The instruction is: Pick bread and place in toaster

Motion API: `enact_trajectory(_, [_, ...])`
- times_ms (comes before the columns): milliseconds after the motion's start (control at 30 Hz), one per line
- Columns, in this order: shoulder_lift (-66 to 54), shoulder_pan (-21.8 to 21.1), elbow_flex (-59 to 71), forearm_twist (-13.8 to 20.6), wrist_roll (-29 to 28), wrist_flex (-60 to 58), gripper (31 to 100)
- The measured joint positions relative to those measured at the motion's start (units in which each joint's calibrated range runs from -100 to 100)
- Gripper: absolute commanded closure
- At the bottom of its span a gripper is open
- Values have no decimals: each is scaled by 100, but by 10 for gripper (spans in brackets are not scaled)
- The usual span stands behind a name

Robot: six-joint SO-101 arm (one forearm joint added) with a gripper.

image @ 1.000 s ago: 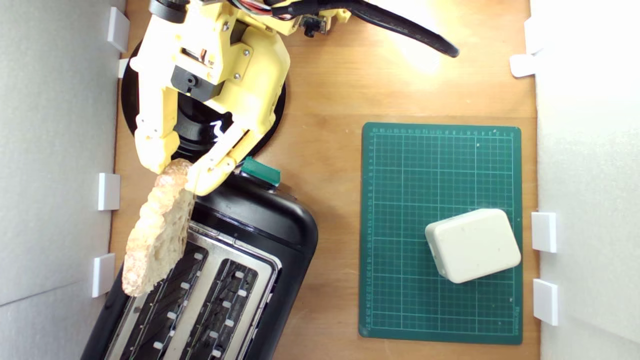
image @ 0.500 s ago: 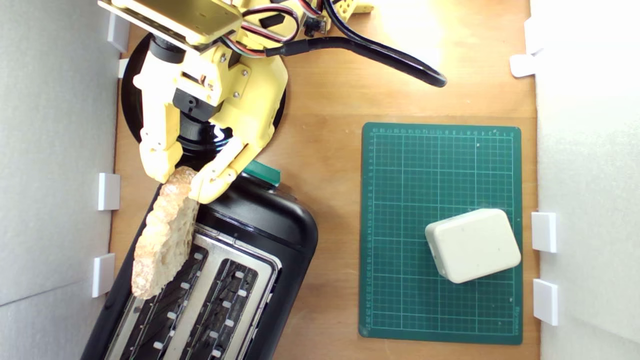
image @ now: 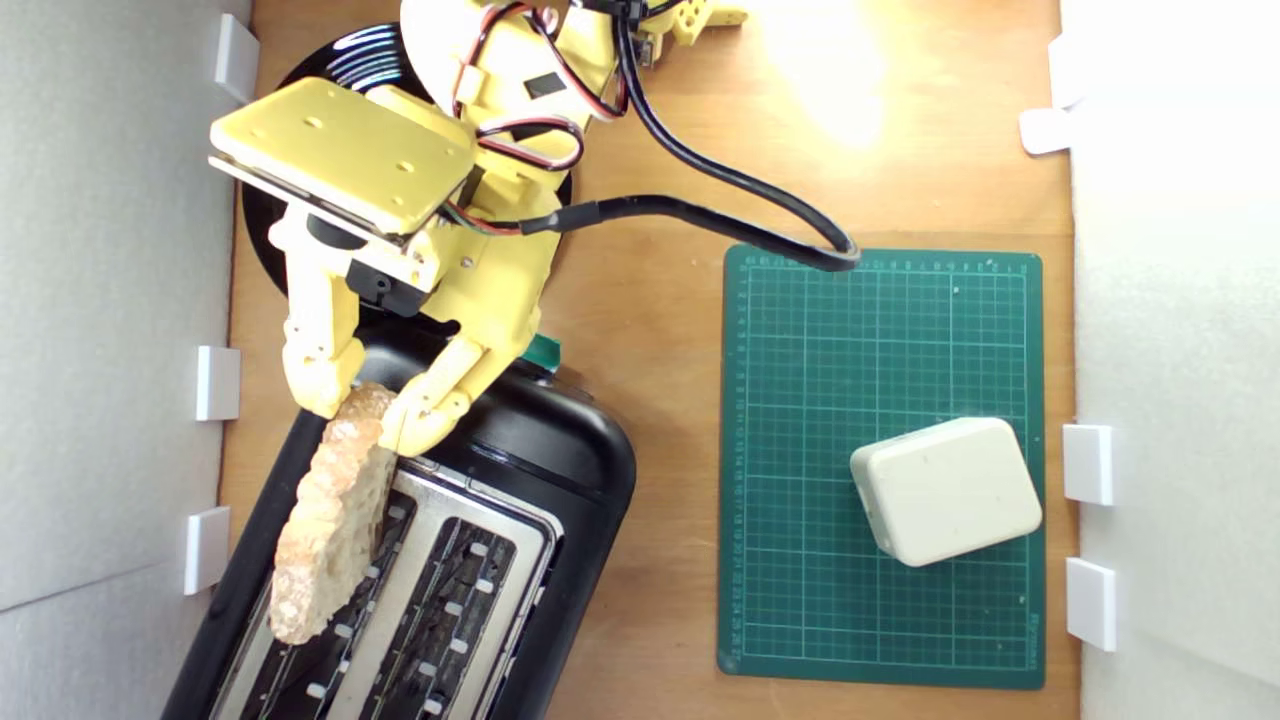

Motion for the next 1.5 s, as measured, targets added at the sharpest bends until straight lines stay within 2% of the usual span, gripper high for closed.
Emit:
enact_trajectory(767, [1210, -55, -749, 124, 0, -186, 739])
enact_trajectory(867, [1361, -156, -758, 338, 0, -195, 735])
enact_trajectory(1100, [1394, -183, -758, 364, -16, -195, 620])
enact_trajectory(1500, [1386, -183, -749, 364, -21, -127, 613])
